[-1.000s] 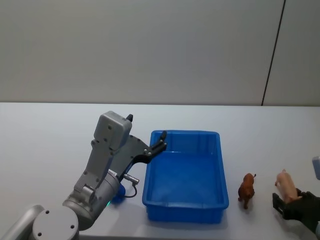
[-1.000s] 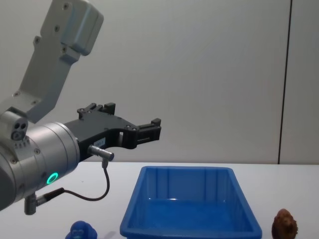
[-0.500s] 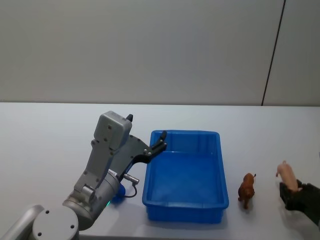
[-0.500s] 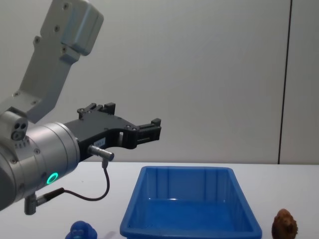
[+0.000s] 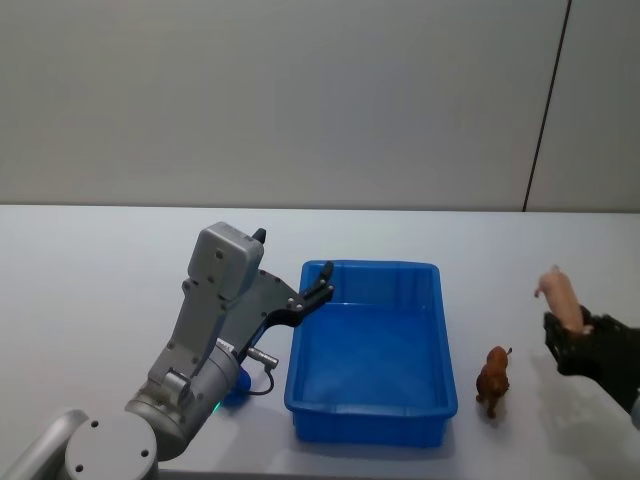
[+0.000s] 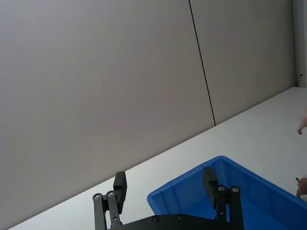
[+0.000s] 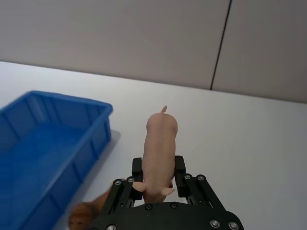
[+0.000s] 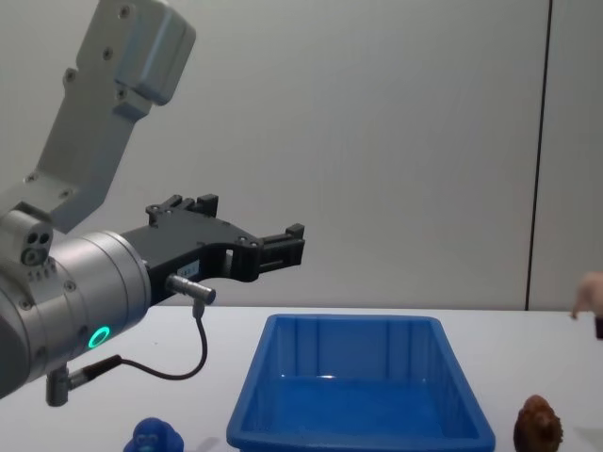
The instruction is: Pick up the two dolls from the table and place them into the box.
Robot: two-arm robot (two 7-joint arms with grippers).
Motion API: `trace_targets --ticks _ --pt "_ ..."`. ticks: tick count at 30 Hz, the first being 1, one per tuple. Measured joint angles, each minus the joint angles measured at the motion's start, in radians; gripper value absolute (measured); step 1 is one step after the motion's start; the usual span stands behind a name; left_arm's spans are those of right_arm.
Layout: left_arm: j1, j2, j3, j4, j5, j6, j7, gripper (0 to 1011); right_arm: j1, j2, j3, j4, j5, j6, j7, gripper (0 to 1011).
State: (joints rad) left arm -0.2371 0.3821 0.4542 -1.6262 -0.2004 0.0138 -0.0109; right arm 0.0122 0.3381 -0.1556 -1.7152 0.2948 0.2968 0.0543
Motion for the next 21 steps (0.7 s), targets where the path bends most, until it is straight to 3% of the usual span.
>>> trace_targets --ticks 12,21 --pt "0.0 0.0 0.0 0.0 0.0 0.0 0.0 1001 0.03 -0.025 -0.033 -0.073 -0.03 0.031 0.095 363" --pt "0.0 0.0 0.0 0.0 0.0 0.0 0.0 1001 0.059 -0.082 -0.099 -0.107 -0.087 0.11 0.166 363"
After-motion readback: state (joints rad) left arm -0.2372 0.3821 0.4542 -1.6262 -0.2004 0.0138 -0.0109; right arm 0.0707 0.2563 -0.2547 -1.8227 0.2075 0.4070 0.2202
